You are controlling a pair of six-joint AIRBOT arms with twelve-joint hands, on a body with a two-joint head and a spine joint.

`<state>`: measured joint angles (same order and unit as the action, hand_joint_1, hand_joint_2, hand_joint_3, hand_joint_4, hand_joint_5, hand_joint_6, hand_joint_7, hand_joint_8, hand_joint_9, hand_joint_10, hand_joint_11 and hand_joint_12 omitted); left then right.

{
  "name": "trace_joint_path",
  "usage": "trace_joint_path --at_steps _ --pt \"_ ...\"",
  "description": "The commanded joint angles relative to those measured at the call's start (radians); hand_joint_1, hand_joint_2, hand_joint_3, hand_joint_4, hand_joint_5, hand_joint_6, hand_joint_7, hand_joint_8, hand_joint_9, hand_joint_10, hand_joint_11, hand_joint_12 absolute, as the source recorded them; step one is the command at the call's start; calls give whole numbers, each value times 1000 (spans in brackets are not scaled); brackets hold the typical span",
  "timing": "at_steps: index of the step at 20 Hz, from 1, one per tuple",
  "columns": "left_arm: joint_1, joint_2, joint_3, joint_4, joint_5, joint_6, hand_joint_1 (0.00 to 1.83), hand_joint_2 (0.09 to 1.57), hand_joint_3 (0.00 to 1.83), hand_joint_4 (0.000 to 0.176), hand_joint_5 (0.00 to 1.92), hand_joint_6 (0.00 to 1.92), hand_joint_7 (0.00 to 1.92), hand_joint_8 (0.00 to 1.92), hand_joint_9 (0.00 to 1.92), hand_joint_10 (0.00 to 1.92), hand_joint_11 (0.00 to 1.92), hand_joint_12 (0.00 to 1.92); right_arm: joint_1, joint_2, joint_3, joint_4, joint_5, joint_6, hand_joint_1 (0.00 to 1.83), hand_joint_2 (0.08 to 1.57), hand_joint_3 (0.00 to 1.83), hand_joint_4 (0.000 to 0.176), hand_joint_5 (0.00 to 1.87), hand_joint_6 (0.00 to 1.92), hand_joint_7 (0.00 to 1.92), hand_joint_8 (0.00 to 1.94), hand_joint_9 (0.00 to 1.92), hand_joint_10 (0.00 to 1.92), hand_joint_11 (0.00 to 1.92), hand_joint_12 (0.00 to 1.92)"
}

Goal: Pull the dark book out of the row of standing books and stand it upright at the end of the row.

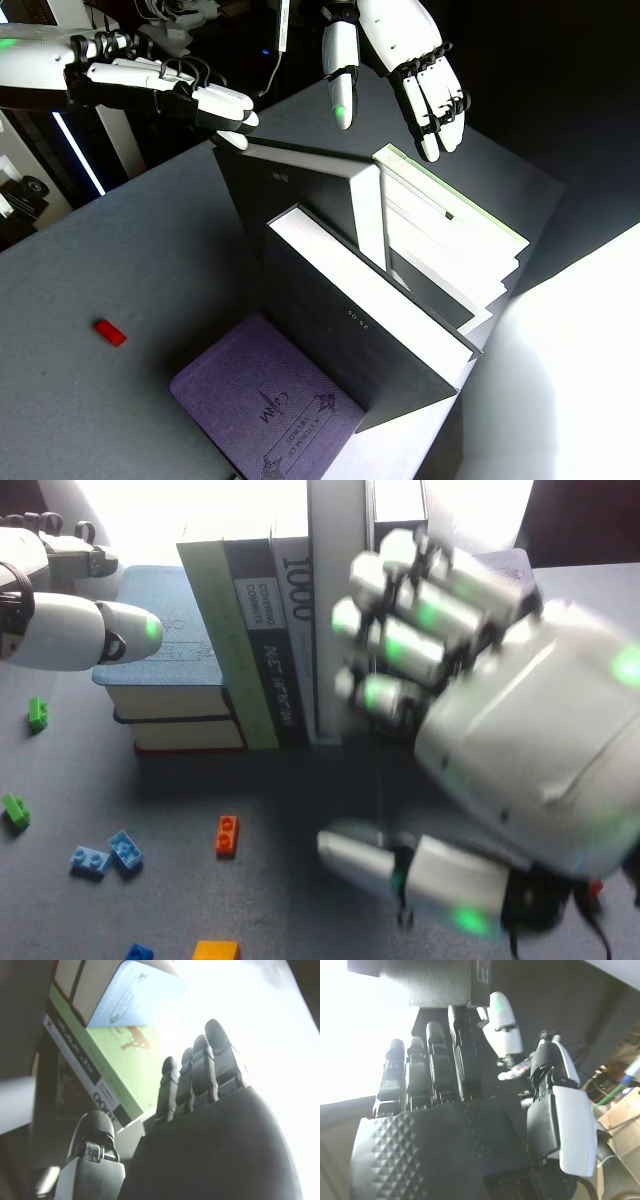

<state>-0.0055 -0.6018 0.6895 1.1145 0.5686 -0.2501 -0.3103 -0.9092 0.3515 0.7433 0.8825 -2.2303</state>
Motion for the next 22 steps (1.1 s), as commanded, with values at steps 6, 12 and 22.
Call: trace_joint_path --at_steps 6,12,22 --pt "-10 8 5 59 -22 2 0 1263 0 23 121 7 67 7 73 5 0 496 -36 19 -13 -42 52 -13 0 1142 0 0 717 1 246 2 70 4 0 197" --pt "-10 8 5 59 -22 2 0 1270 2 27 137 7 87 3 77 2 0 429 -119 15 15 -42 -1 33 0 1135 0 0 734 4 256 2 93 5 0 290" --pt "-9 8 4 59 -22 2 0 1264 0 29 124 4 86 5 81 8 0 484 -204 1 9 -42 -43 53 0 1136 0 0 724 5 266 3 110 10 0 282"
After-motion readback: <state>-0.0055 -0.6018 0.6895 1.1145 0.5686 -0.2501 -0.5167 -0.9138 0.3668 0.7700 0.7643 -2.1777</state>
